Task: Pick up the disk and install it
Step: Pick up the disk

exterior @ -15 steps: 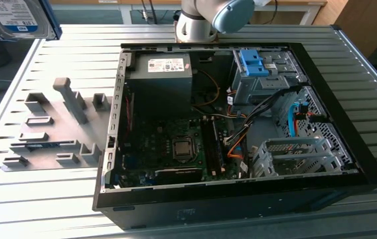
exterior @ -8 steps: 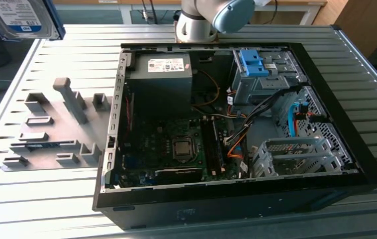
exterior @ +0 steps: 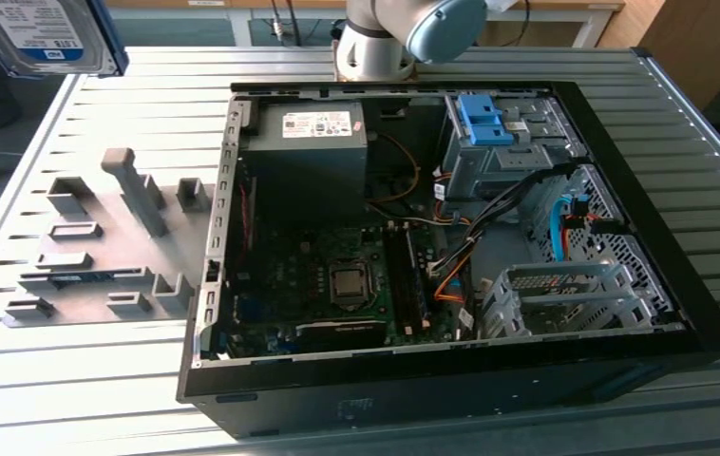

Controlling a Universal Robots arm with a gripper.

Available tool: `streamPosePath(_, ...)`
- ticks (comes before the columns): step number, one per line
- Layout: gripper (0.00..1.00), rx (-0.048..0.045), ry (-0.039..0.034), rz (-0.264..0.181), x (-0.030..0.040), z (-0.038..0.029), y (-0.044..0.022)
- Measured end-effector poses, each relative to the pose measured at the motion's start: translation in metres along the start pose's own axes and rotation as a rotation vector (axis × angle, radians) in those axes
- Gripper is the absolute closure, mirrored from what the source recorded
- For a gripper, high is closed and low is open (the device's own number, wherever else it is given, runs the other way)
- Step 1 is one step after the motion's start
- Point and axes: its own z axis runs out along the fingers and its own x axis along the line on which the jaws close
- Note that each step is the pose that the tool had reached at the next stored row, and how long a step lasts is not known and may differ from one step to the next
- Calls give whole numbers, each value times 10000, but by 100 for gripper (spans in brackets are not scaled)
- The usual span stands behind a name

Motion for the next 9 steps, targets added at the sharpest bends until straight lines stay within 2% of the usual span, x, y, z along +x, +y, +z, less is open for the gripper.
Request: streamPosePath(9, 64, -1, 0, -2, -4, -1, -84)
